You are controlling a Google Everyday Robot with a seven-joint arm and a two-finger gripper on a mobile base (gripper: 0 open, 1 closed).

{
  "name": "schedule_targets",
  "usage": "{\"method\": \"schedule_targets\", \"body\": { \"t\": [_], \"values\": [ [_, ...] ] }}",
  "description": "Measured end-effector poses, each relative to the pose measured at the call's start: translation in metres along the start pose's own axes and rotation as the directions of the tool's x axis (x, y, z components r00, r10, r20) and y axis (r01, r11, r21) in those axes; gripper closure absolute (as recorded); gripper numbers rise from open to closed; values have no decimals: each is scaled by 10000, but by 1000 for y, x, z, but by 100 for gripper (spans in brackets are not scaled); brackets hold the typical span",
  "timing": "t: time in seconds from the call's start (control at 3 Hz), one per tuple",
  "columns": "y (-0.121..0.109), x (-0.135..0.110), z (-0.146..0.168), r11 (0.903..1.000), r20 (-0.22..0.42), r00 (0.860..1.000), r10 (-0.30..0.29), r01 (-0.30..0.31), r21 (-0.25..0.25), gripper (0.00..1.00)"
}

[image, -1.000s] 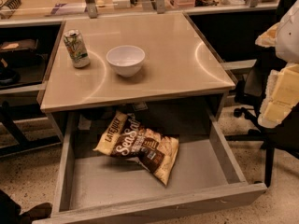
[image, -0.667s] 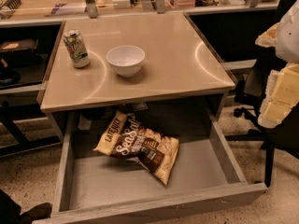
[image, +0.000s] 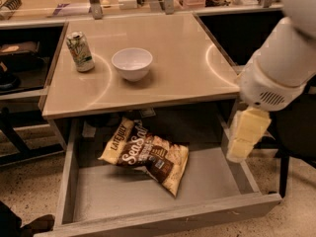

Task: Pick brown chip bag from top drawer and place on counter

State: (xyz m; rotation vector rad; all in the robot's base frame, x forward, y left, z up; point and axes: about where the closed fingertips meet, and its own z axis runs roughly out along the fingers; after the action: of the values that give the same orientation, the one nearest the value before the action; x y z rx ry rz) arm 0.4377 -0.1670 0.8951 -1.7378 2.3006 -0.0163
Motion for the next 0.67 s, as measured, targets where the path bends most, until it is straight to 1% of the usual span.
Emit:
{"method": "schedule_targets", "body": {
  "t": [0.33, 0.67],
  "values": [
    [10, -14, 56, 9981, -145, 9993, 344, -351, -505, 0],
    [11, -14, 57, 9981, -40, 9995, 309, -311, -540, 0]
  ]
}}
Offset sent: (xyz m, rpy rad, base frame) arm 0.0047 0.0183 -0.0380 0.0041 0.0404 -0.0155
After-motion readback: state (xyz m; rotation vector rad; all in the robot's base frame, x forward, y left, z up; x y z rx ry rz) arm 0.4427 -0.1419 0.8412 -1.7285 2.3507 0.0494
